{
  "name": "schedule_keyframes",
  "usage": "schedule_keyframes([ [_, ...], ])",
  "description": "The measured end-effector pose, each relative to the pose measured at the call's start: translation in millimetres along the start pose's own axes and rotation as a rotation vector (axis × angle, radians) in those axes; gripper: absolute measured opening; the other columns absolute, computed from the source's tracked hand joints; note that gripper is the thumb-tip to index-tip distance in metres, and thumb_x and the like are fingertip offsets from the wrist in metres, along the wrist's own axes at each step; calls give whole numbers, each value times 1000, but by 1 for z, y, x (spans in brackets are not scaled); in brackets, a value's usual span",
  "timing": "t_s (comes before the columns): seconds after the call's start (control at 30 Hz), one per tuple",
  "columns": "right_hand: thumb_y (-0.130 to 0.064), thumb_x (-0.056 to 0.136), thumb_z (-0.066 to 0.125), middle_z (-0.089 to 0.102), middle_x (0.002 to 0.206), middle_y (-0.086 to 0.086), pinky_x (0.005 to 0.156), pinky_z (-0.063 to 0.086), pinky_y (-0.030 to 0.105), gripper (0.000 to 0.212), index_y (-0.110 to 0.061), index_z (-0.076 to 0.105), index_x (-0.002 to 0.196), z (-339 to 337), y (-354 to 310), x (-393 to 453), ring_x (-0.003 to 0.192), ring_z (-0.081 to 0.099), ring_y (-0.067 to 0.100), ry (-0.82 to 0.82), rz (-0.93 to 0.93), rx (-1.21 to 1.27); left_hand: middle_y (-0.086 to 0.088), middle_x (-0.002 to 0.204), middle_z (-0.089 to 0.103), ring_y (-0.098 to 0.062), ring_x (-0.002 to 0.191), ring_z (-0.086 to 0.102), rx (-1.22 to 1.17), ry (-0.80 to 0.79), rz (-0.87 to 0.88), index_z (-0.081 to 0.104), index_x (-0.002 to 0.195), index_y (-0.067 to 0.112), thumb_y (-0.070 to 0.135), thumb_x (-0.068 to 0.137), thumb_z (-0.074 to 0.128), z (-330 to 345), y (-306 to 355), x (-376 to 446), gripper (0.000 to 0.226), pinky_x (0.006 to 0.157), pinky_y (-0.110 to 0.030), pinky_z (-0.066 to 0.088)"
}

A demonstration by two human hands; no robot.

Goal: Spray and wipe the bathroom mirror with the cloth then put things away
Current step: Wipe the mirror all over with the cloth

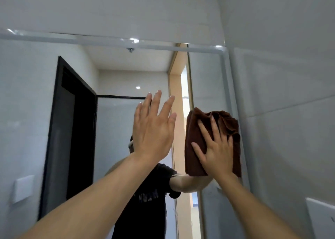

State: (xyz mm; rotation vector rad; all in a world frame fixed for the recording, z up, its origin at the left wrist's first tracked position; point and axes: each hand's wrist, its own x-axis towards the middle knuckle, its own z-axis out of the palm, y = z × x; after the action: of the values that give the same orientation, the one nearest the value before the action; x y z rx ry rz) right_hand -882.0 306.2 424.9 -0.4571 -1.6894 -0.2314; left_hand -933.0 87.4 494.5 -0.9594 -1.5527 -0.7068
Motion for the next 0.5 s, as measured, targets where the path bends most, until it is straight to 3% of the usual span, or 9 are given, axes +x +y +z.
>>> schedule_keyframes([
  [0.13, -70, 95, 16, 14, 168, 5, 113, 31, 58, 74, -35, 18, 159, -8, 40, -17, 150, 25, 31, -51, 47, -60, 1, 165, 21, -19, 154, 11, 30, 14, 12, 29, 153, 36, 46, 105, 17, 8, -15, -9, 51, 124, -43, 11],
  [0.27, -64, 94, 25, 13, 168, 8, 109, 33, 59, 73, -31, 19, 160, -3, 23, -32, 151, 20, 34, -79, 98, -76, 0, 161, 31, -21, 151, 23, 192, 63, 3, 36, 149, 34, 44, 103, 44, 6, -68, -17, 48, 121, -47, 23],
  [0.4, -65, 95, 18, 10, 168, 8, 111, 30, 61, 73, -32, 13, 161, 8, -28, -48, 153, 16, 34, -95, 106, -48, 3, 167, 16, -19, 155, 7, 297, -34, -75, 26, 154, 34, 44, 105, 31, -24, -126, -24, 51, 124, -46, 12],
  [0.5, -66, 95, 15, 8, 169, 6, 109, 31, 59, 73, -34, 13, 160, 17, -93, -49, 150, 23, 36, -102, 55, -24, -4, 163, 29, -24, 153, 19, 227, 45, -107, 40, 150, 26, 44, 101, 23, -69, -160, -36, 55, 123, -45, 16],
])
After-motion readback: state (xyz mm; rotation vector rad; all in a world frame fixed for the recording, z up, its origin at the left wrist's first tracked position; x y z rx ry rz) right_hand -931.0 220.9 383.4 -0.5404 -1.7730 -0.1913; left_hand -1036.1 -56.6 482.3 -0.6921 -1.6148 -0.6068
